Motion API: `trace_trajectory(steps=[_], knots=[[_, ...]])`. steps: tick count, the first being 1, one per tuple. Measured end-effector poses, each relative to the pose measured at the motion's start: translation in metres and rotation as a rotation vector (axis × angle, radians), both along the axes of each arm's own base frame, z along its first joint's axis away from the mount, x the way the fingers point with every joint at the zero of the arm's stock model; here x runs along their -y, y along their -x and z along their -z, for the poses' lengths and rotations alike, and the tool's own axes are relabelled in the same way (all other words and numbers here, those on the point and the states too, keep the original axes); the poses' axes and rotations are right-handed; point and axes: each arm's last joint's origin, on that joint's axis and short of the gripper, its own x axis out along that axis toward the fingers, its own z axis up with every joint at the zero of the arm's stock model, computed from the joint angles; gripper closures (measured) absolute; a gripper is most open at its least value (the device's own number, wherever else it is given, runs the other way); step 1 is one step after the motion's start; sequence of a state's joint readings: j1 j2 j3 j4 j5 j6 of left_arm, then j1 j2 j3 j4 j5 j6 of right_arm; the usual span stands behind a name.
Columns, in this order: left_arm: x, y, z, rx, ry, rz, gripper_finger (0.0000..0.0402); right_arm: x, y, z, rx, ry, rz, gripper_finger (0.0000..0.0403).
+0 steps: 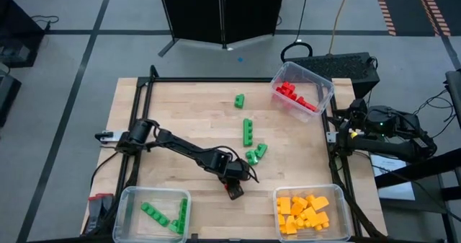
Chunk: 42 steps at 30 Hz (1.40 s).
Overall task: Sort blocks
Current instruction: Put the red game piece into the top transparent bin
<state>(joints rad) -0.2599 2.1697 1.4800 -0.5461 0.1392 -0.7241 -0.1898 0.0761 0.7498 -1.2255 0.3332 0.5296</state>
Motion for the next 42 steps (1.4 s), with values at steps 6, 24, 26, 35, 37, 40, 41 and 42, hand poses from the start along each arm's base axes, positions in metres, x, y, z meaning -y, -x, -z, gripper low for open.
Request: trace_trajectory(steps=[6,24,26,35,37,40,41,42], knots=[[0.0,-0.003,-0.006,-0.003,0.012,0.001,0.0395,0.0,0.0,0.0,-0.009,0.013,-0.009,0.0195],[-0.126,-0.058,-0.115,0.234,-0.241,-0.078,0.04,0.0,0.0,0.0,-0.008,0.014,-0.009,0.0195],[-0.141,-0.062,-0.135,0.299,-0.253,-0.103,0.0401,0.0,0.0,0.0,-0.008,0.015,-0.009,0.0195],[-0.188,-0.05,-0.183,0.314,-0.285,-0.152,0.0401,0.0,0.0,0.0,-0.02,0.032,-0.021,0.0195],[-0.184,-0.041,-0.175,0.18,-0.256,-0.124,0.0401,0.0,0.0,0.0,-0.021,0.035,-0.023,0.0195],[-0.169,-0.028,-0.166,0.016,-0.178,-0.064,0.0398,0.0,0.0,0.0,-0.028,0.046,-0.029,0.0195],[-0.164,-0.026,-0.163,-0.014,-0.166,-0.048,0.0394,0.0,0.0,0.0,-0.031,0.05,-0.033,0.0195],[-0.158,-0.025,-0.16,-0.044,-0.161,-0.035,0.0387,0.0,0.0,0.0,-0.033,0.053,-0.034,0.0195]])
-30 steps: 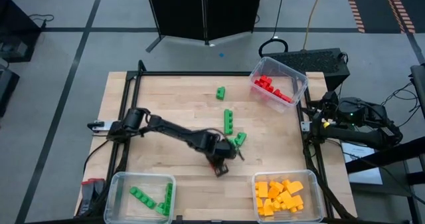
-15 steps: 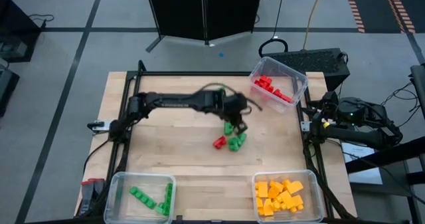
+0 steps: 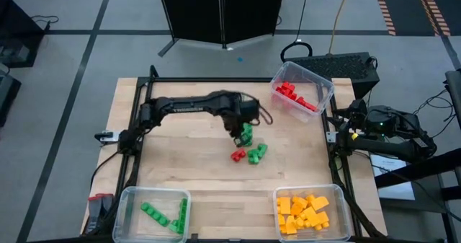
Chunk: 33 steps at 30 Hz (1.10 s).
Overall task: Sort blocks
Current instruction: Put the red game piece into the top transparent bin
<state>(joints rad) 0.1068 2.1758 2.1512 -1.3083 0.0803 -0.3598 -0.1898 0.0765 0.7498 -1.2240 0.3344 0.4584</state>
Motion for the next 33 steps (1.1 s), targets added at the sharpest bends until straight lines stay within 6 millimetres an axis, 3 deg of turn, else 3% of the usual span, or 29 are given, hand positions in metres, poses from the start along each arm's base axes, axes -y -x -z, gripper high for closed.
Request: trace_trajectory(steps=[4,8,13,17,23,33], knots=[[0.02,-0.002,0.009,-0.026,0.01,0.021,0.0337,0.0,0.0,0.0,-0.001,0.002,-0.001,0.0195],[0.033,-0.002,0.018,-0.05,0.001,0.007,0.0261,0.0,0.0,0.0,0.0,0.001,-0.001,0.0195],[0.041,-0.005,0.044,-0.074,0.004,-0.068,0.0171,0.0,0.0,0.0,0.0,0.001,-0.001,0.0195],[0.047,-0.008,0.061,-0.09,0.025,-0.076,0.0126,0.0,0.0,0.0,0.001,0.0,0.0,0.0195],[0.058,-0.015,0.083,-0.127,0.03,-0.051,0.0096,0.0,0.0,0.0,0.001,0.0,0.0,0.0195],[0.067,-0.03,0.134,-0.168,-0.01,-0.039,0.0093,0.0,0.0,0.0,0.001,0.0,0.001,0.0195]])
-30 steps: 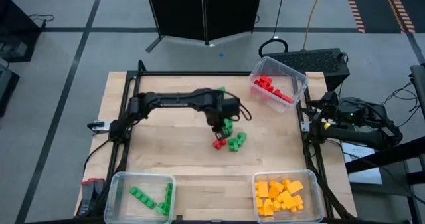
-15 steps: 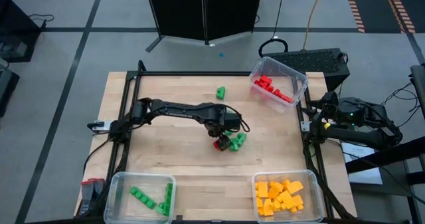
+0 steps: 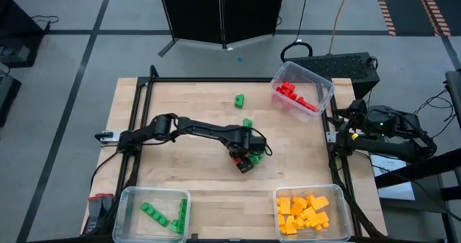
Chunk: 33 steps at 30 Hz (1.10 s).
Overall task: Sort blocks
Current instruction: Put the red game piece into the top transparent bin
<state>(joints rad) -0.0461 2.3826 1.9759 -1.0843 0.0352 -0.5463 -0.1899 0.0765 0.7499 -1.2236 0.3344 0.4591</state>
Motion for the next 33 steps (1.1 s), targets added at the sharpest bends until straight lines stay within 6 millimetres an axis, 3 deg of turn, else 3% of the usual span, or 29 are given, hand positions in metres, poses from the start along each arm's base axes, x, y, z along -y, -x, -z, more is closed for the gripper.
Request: trace_trajectory(steps=[5,12,19,24,31,33], knots=[[-0.002,-0.002,0.015,-0.029,0.016,-0.001,0.0153,0.0,0.0,0.0,0.001,-0.001,0.001,0.0195],[-0.002,-0.002,0.016,-0.032,0.005,-0.002,0.0363,0.0,0.0,0.0,0.002,-0.003,0.001,0.0195],[-0.003,-0.001,0.006,-0.033,0.009,-0.005,0.037,0.0,0.0,0.0,0.0,0.0,0.0,0.0195],[-0.006,-0.001,-0.023,0.021,-0.017,-0.029,0.04,0.0,0.0,0.0,0.0,0.0,0.0,0.0195],[-0.03,0.001,-0.08,0.157,-0.073,-0.096,0.0397,0.0,0.0,0.0,-0.001,0.0,0.0,0.0195],[-0.036,0.002,-0.085,0.171,-0.08,-0.107,0.0398,0.0,0.0,0.0,0.0,0.0,0.0,0.0195]])
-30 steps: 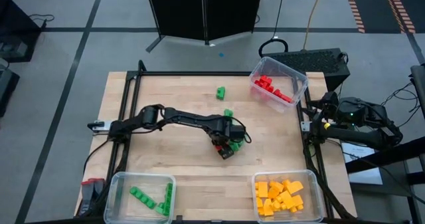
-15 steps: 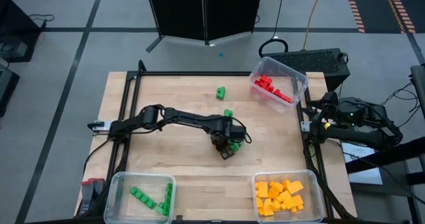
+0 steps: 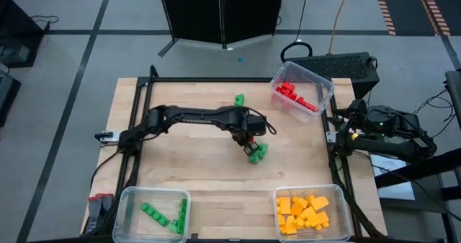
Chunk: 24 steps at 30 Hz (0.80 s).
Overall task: Sort blocks
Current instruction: Put the red game piece into the top transparent bin
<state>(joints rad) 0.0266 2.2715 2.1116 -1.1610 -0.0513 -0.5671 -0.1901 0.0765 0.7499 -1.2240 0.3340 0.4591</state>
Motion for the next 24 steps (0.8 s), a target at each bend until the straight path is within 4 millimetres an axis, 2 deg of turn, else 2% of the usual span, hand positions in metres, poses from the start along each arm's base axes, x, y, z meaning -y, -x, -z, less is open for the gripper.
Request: trace_trajectory(steps=[7,10,15,19,21,24], knots=[[-0.01,-0.002,-0.002,0.019,-0.023,0.035,0.04,0.0,0.0,0.0,0.001,-0.001,0.001,0.0195],[-0.01,-0.003,-0.015,0.072,-0.033,0.051,0.04,0.0,0.0,0.0,0.002,-0.002,0.001,0.0195],[-0.026,-0.005,-0.041,0.154,-0.075,0.014,0.0401,0.0,0.0,0.0,0.0,0.002,0.004,0.0195],[-0.034,-0.001,-0.041,0.108,-0.114,-0.017,0.0401,0.0,0.0,0.0,0.0,0.002,0.004,0.0195],[-0.034,0.003,-0.04,0.059,-0.131,0.03,0.0401,0.0,0.0,0.0,0.0,0.002,0.004,0.0195],[-0.031,0.008,-0.036,0.005,-0.062,0.154,0.0388,0.0,0.0,0.0,-0.002,0.005,0.002,0.0195]])
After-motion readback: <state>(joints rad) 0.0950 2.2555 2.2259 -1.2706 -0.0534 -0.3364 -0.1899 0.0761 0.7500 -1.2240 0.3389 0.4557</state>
